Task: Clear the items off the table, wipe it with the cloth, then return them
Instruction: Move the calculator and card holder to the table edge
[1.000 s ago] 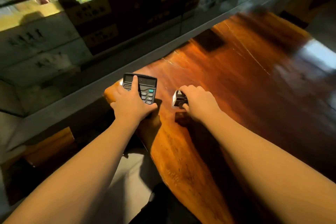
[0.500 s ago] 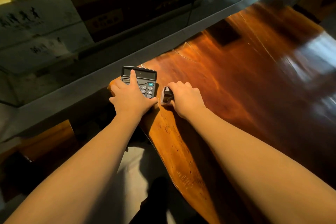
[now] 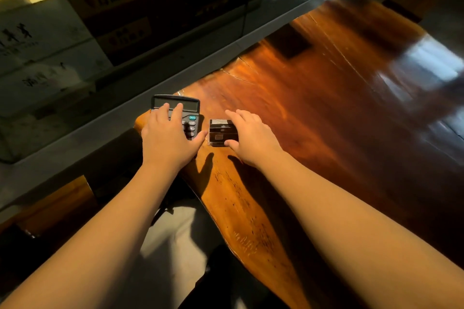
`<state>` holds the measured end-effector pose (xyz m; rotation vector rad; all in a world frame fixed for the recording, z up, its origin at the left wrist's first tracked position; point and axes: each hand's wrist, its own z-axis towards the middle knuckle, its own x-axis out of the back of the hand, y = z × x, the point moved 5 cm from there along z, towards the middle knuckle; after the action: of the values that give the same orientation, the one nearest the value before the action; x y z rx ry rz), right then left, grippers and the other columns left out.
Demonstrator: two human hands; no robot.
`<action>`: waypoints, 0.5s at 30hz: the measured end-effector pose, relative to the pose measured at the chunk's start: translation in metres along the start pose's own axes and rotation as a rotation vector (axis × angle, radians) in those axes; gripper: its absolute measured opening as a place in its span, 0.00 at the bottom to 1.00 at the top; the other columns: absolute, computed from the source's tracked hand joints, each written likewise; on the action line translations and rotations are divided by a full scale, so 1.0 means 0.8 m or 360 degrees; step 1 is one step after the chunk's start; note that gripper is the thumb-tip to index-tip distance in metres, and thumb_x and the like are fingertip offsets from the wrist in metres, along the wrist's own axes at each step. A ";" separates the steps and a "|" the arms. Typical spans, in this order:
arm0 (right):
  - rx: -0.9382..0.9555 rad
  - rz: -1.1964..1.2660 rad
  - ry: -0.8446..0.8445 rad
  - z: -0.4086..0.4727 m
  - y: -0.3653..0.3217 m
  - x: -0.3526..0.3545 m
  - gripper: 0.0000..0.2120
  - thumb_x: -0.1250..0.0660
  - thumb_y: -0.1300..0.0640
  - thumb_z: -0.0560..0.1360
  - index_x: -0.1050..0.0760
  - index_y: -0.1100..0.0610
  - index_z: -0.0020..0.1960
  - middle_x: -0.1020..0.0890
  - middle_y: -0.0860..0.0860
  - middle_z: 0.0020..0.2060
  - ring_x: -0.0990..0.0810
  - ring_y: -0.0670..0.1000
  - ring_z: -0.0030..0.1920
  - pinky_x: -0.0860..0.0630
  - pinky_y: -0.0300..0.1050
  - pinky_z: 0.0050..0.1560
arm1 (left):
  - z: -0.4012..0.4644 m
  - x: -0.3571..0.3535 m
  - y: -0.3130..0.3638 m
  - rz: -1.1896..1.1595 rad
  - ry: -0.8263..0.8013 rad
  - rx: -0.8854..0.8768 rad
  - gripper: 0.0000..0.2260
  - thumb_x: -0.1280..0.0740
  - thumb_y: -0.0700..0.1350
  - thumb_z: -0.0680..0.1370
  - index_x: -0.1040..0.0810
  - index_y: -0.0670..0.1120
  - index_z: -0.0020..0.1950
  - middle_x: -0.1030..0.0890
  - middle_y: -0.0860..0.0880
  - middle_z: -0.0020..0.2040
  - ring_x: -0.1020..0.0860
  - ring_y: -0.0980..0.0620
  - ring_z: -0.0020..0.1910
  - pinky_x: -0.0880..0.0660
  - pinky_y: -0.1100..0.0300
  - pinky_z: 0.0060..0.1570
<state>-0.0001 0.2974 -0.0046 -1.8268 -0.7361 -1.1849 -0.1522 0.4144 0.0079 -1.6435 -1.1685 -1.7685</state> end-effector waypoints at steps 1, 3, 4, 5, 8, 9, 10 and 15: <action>-0.0011 0.0027 0.0033 -0.011 0.008 0.005 0.37 0.28 0.46 0.76 0.42 0.49 0.80 0.34 0.53 0.77 0.37 0.57 0.75 0.34 0.61 0.72 | -0.005 0.004 0.011 -0.0050 0.0007 -0.0101 0.38 0.33 0.66 0.74 0.36 0.47 0.78 0.32 0.41 0.76 0.36 0.40 0.75 0.34 0.40 0.70; -0.0044 0.0083 0.0078 -0.040 0.028 0.017 0.35 0.30 0.47 0.77 0.40 0.49 0.79 0.32 0.53 0.75 0.34 0.57 0.73 0.31 0.59 0.70 | -0.018 0.011 0.038 -0.0155 -0.0022 -0.0306 0.34 0.31 0.60 0.76 0.34 0.46 0.77 0.28 0.42 0.72 0.32 0.42 0.72 0.33 0.43 0.70; -0.0071 0.0116 0.0091 -0.055 0.040 0.023 0.34 0.30 0.47 0.77 0.40 0.49 0.79 0.31 0.52 0.75 0.33 0.56 0.72 0.30 0.58 0.69 | -0.026 0.012 0.052 -0.0208 -0.0066 -0.0411 0.33 0.30 0.58 0.76 0.33 0.46 0.77 0.27 0.43 0.70 0.31 0.42 0.70 0.32 0.45 0.68; -0.0111 0.0153 0.0097 -0.071 0.053 0.029 0.33 0.31 0.47 0.78 0.39 0.49 0.79 0.30 0.52 0.74 0.32 0.56 0.72 0.29 0.57 0.68 | -0.034 0.012 0.068 -0.0254 -0.0131 -0.0507 0.31 0.30 0.56 0.76 0.33 0.46 0.76 0.26 0.44 0.68 0.30 0.43 0.68 0.31 0.46 0.66; -0.0261 0.0229 0.0104 -0.129 0.101 0.046 0.31 0.32 0.47 0.79 0.38 0.49 0.79 0.30 0.51 0.73 0.32 0.55 0.72 0.27 0.57 0.67 | -0.062 0.001 0.121 -0.0299 -0.0330 -0.0718 0.29 0.30 0.54 0.77 0.32 0.49 0.76 0.25 0.47 0.68 0.28 0.45 0.67 0.29 0.48 0.64; -0.0307 0.0236 0.0120 -0.150 0.118 0.052 0.30 0.32 0.47 0.79 0.38 0.49 0.78 0.29 0.51 0.73 0.31 0.55 0.71 0.27 0.57 0.67 | -0.072 -0.005 0.139 -0.0285 -0.0372 -0.0767 0.29 0.30 0.54 0.77 0.32 0.49 0.76 0.24 0.47 0.68 0.28 0.46 0.67 0.28 0.49 0.64; -0.0354 0.0246 0.0135 -0.172 0.135 0.057 0.30 0.32 0.47 0.79 0.37 0.49 0.78 0.29 0.51 0.73 0.31 0.55 0.71 0.27 0.58 0.67 | -0.081 -0.012 0.158 -0.0273 -0.0404 -0.0810 0.29 0.30 0.55 0.77 0.32 0.50 0.76 0.24 0.48 0.68 0.28 0.46 0.67 0.27 0.49 0.63; -0.0634 0.0250 0.0225 -0.287 0.227 0.072 0.29 0.32 0.46 0.79 0.36 0.47 0.77 0.28 0.49 0.72 0.30 0.53 0.70 0.27 0.55 0.66 | -0.131 -0.049 0.255 -0.0254 -0.0518 -0.1039 0.27 0.30 0.55 0.77 0.28 0.49 0.74 0.22 0.49 0.65 0.25 0.46 0.64 0.27 0.52 0.62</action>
<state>0.0673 0.0108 0.0420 -2.0508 -0.2816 -1.4115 -0.0424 0.2114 0.0338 -2.3347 -0.9143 -2.1965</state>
